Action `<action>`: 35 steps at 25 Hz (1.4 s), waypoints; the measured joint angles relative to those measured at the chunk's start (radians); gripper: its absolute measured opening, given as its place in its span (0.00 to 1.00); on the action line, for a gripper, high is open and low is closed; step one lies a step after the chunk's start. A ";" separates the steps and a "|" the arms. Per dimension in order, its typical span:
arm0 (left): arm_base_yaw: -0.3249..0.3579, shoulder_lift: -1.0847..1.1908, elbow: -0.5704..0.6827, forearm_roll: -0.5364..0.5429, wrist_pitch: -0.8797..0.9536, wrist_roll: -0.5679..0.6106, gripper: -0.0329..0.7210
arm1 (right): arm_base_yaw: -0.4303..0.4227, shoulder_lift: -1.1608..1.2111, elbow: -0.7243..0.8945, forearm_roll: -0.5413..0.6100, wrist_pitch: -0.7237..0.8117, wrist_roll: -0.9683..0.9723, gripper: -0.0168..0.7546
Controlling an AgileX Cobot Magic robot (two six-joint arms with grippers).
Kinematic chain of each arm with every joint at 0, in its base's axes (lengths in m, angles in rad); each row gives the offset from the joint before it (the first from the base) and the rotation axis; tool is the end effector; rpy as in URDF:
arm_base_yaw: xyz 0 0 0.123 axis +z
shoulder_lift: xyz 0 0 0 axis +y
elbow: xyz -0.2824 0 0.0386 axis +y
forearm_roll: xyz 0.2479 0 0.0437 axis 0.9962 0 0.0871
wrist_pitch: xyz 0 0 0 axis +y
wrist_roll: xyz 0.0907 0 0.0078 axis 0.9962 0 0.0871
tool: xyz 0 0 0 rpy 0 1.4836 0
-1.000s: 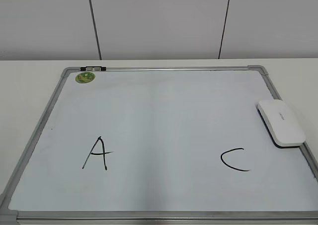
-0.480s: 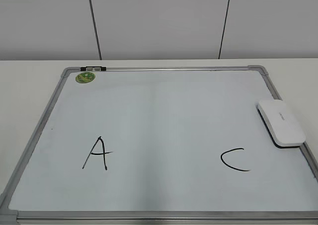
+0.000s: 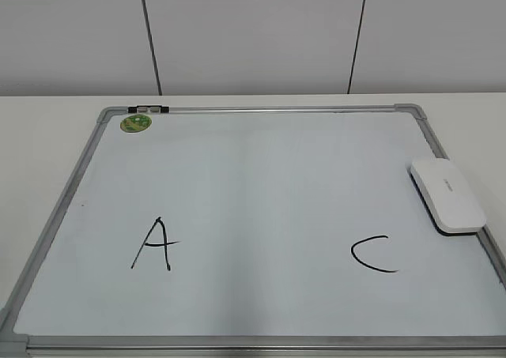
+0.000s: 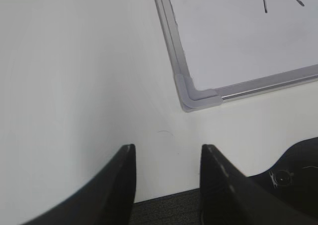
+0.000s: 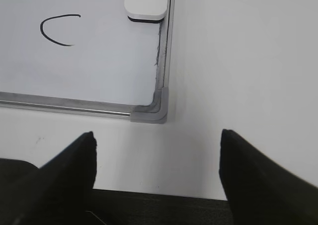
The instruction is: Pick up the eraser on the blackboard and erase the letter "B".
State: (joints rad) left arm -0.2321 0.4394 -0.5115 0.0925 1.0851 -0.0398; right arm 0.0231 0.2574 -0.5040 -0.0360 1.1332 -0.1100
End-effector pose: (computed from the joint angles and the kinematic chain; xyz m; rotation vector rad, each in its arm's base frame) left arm 0.0596 -0.0065 0.2670 0.2587 2.4770 0.0060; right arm 0.0299 -0.0023 0.2698 -0.1601 2.3657 -0.0878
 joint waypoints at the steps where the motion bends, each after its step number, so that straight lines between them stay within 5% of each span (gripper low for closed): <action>1: 0.005 -0.014 0.000 0.000 -0.002 0.000 0.42 | 0.000 0.000 0.000 0.000 0.000 0.000 0.79; 13: 0.173 -0.340 0.000 0.000 0.006 0.000 0.37 | -0.026 -0.055 0.000 0.000 0.000 0.000 0.79; 21: 0.210 -0.429 0.000 0.001 0.018 0.000 0.36 | -0.095 -0.194 0.000 0.000 0.000 0.000 0.79; 35: 0.214 -0.429 0.000 0.001 0.020 0.000 0.36 | -0.095 -0.276 0.000 0.000 0.002 0.002 0.79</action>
State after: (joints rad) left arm -0.0182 0.0102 -0.5115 0.0931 1.1049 -0.0398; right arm -0.0717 -0.0184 -0.5040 -0.0360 1.1350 -0.1083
